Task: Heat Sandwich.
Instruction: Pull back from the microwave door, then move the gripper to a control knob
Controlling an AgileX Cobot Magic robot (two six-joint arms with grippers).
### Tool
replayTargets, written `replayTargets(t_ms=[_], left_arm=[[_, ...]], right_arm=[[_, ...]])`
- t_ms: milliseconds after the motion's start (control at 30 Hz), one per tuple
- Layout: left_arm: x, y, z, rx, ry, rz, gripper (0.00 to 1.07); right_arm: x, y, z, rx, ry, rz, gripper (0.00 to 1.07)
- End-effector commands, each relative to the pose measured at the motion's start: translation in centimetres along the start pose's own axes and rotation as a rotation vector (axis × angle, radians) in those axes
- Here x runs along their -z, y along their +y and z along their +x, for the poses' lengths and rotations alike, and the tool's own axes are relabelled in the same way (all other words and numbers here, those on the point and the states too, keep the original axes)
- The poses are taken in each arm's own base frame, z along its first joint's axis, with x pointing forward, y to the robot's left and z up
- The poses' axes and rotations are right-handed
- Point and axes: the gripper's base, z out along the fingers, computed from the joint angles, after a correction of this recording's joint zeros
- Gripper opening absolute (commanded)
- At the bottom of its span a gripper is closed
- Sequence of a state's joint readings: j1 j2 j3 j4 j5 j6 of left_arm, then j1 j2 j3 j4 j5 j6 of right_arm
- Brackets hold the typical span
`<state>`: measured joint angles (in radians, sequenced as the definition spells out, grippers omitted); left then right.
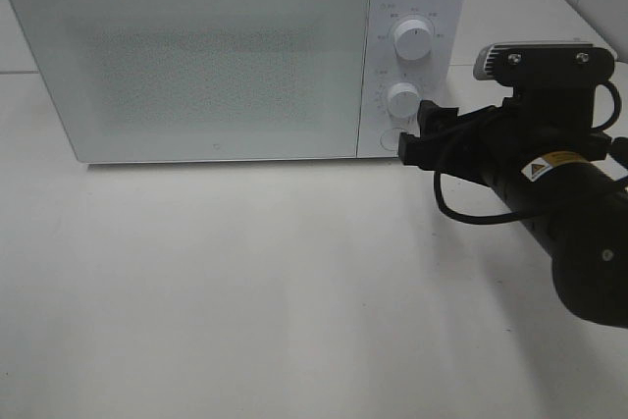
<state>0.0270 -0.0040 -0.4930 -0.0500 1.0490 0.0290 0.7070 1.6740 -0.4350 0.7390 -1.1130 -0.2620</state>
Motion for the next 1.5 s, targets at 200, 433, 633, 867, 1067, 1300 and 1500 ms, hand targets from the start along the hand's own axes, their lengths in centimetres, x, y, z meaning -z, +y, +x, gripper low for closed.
replayTargets(t_ms=[200,433,633,867,1067,1300,1500], left_arm=[[0.3,-0.1,0.1,0.000,-0.034,0.013,0.98],[0.3,-0.1,0.1,0.000,-0.034,0.013,0.98],[0.3,-0.1,0.1,0.000,-0.034,0.013,0.98],[0.3,-0.1,0.1,0.000,-0.034,0.013,0.98],[0.3,-0.1,0.1,0.000,-0.034,0.013,0.98],[0.3,-0.1,0.1,0.000,-0.034,0.013,0.98],[0.3,-0.1,0.1,0.001,-0.034,0.013,0.98]], right_arm=[[-1.7,2.2,0.2,0.021,-0.032,0.004,0.77],[-4.0,3.5,0.9,0.045,0.008,0.044,0.77],[-5.3,4.3,1.4,0.059,0.019,0.045,0.76],[-7.7,4.1,1.9,0.045,0.038,0.053,0.76],[-9.5,3.7,2.0,0.046,0.036,0.061,0.76],[-10.4,3.2,1.9,0.034,0.024,0.067,0.76],[-10.5,3.2,1.8,0.007,0.010,0.073,0.76]])
